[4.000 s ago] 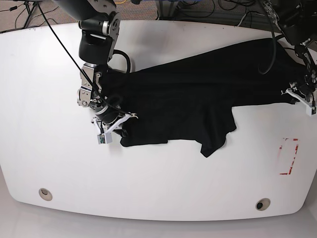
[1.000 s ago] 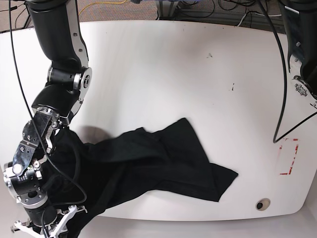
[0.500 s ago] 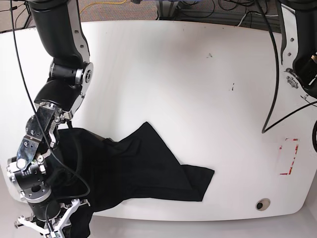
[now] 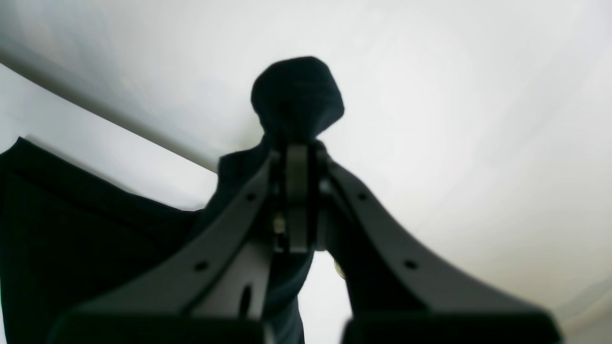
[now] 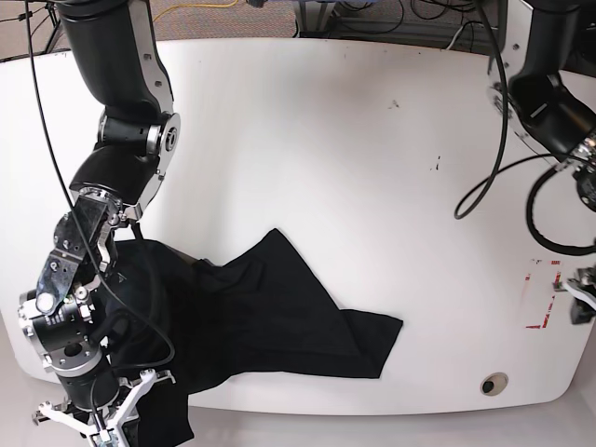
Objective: Layout the t-shirt on the table in an organized manner, then fold the t-shirt properly
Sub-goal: 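Move the left gripper to the shirt's middle and grasp the fabric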
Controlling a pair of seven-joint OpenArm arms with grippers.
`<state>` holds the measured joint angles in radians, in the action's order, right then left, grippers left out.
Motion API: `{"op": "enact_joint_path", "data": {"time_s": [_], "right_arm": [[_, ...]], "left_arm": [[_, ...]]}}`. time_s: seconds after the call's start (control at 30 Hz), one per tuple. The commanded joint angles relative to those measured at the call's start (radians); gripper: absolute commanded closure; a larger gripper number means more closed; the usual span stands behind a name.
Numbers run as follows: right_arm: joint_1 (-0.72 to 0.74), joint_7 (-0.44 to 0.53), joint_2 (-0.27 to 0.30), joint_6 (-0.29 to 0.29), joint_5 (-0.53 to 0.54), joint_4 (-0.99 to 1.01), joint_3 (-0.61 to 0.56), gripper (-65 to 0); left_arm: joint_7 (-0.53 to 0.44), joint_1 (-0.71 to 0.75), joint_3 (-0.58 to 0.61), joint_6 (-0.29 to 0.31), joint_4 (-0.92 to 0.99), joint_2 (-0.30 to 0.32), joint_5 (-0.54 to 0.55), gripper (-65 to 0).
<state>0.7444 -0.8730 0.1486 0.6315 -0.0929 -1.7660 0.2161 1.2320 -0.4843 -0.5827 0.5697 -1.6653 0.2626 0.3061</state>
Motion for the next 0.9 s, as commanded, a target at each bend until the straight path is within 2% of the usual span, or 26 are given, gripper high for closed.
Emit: {"op": "enact_joint_path", "data": {"time_s": [0.0, 0.27, 0.37, 0.47, 0.53, 0.6, 0.63, 0.67, 0.77, 0.87], "right_arm": [[0.008, 0.022, 0.036, -0.006, 0.009, -0.016, 0.003, 0.0], [-0.055, 0.067, 0.049, -0.006, 0.009, -0.018, 0.004, 0.0], [-0.072, 0.071, 0.05, -0.006, 0.009, -0.025, 0.006, 0.0], [-0.09, 0.071, 0.05, -0.006, 0.009, -0.041, 0.006, 0.0], [-0.101, 0.071, 0.05, -0.006, 0.009, -0.044, 0.006, 0.0], [-0.107, 0.071, 0.05, -0.006, 0.009, -0.044, 0.006, 0.0], [-0.107, 0.071, 0.05, -0.006, 0.009, -0.044, 0.006, 0.0], [-0.11, 0.071, 0.05, -0.006, 0.009, -0.044, 0.006, 0.0], [-0.127, 0.073, 0.05, -0.006, 0.009, -0.044, 0.007, 0.0], [-0.135, 0.073, 0.05, -0.006, 0.009, -0.045, 0.007, 0.0]], "left_arm": [[-0.025, 0.04, 0.06, 0.023, -0.034, -0.044, 0.018, -0.6], [-0.057, 0.158, 0.228, 0.039, -0.011, -0.207, 0.011, -1.7], [-0.11, 0.184, 0.306, 0.034, 0.02, -0.243, 0.009, -9.2], [-0.171, 0.204, 0.381, 0.031, 0.061, -0.265, 0.009, -21.1], [-0.211, 0.21, 0.416, 0.008, 0.103, -0.28, 0.009, -29.3], [-0.252, 0.21, 0.448, -0.044, 0.146, -0.303, 0.009, -35.6], [-0.265, 0.21, 0.458, -0.06, 0.156, -0.308, 0.009, -36.7], [-0.3, 0.207, 0.482, -0.103, 0.193, -0.317, 0.009, -38.3], [-0.363, 0.2, 0.541, -0.167, 0.29, -0.332, 0.011, -38.8], [-0.439, 0.164, 0.593, -0.198, 0.385, -0.354, 0.011, -38.9]]}}
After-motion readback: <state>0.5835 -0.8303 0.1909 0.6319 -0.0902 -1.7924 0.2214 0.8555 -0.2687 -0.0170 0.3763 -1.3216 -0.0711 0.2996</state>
